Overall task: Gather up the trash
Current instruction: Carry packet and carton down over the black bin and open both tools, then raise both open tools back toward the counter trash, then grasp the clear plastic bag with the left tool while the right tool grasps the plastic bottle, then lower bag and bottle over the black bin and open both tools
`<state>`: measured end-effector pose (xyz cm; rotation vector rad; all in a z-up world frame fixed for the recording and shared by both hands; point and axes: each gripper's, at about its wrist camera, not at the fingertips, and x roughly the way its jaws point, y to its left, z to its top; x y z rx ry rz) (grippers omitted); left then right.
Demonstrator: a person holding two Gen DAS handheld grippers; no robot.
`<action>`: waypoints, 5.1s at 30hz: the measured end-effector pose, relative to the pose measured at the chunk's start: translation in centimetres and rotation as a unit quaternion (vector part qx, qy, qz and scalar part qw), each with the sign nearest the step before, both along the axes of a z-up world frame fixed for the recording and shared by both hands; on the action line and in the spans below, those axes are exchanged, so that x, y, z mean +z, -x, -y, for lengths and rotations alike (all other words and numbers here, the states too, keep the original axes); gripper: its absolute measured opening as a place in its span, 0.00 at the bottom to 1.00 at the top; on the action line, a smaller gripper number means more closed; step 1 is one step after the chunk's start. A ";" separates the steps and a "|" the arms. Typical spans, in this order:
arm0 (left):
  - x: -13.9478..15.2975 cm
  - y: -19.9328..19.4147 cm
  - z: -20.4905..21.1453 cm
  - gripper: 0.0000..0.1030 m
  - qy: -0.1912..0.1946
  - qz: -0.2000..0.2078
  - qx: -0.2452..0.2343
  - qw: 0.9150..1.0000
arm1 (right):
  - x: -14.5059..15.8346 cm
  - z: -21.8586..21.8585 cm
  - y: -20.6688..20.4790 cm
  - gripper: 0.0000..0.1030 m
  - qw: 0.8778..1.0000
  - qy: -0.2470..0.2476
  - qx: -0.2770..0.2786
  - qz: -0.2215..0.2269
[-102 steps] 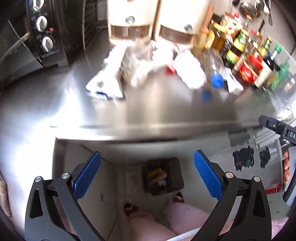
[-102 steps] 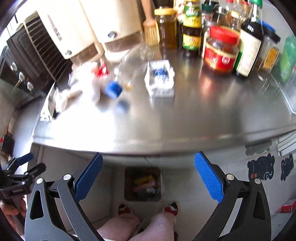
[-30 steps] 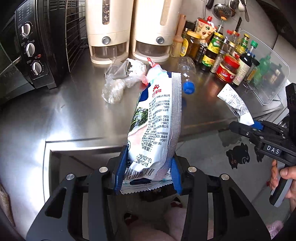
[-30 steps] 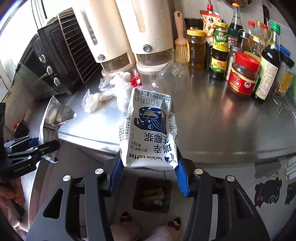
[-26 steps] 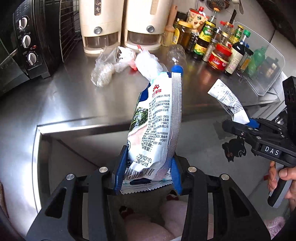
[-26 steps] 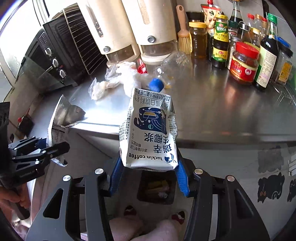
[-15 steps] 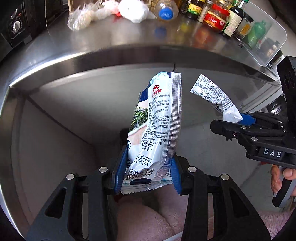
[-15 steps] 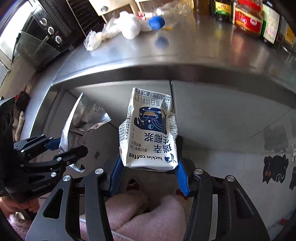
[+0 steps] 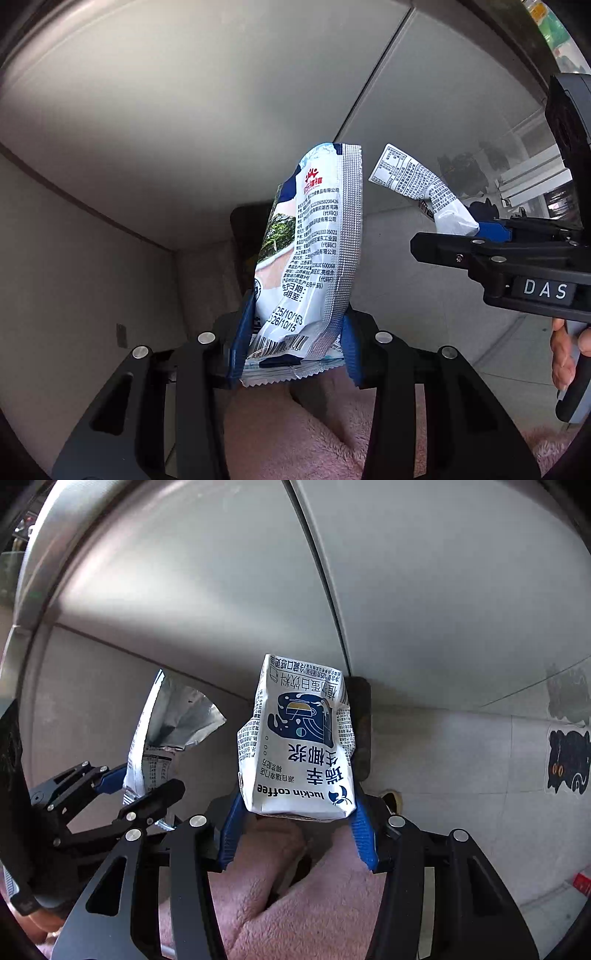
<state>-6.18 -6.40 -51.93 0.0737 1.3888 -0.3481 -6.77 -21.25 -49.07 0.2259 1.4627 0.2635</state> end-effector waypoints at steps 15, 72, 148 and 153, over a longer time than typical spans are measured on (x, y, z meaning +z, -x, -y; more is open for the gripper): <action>-5.6 -3.2 1.2 0.40 -0.015 -0.037 -0.003 0.999 | -6.4 -1.2 -4.1 0.50 0.998 0.010 -0.019 -0.064; 24.7 -7.1 -5.1 0.76 0.005 0.161 0.060 0.985 | 23.4 3.3 -7.2 0.66 0.978 0.026 -0.056 0.199; 25.5 -6.2 -4.1 0.05 0.006 0.185 0.027 0.982 | 23.0 4.3 -7.1 0.49 0.978 0.038 -0.052 0.199; 24.4 -3.6 -3.6 0.05 0.004 0.172 0.025 0.985 | 21.5 4.0 -4.4 0.49 0.982 0.034 -0.042 0.181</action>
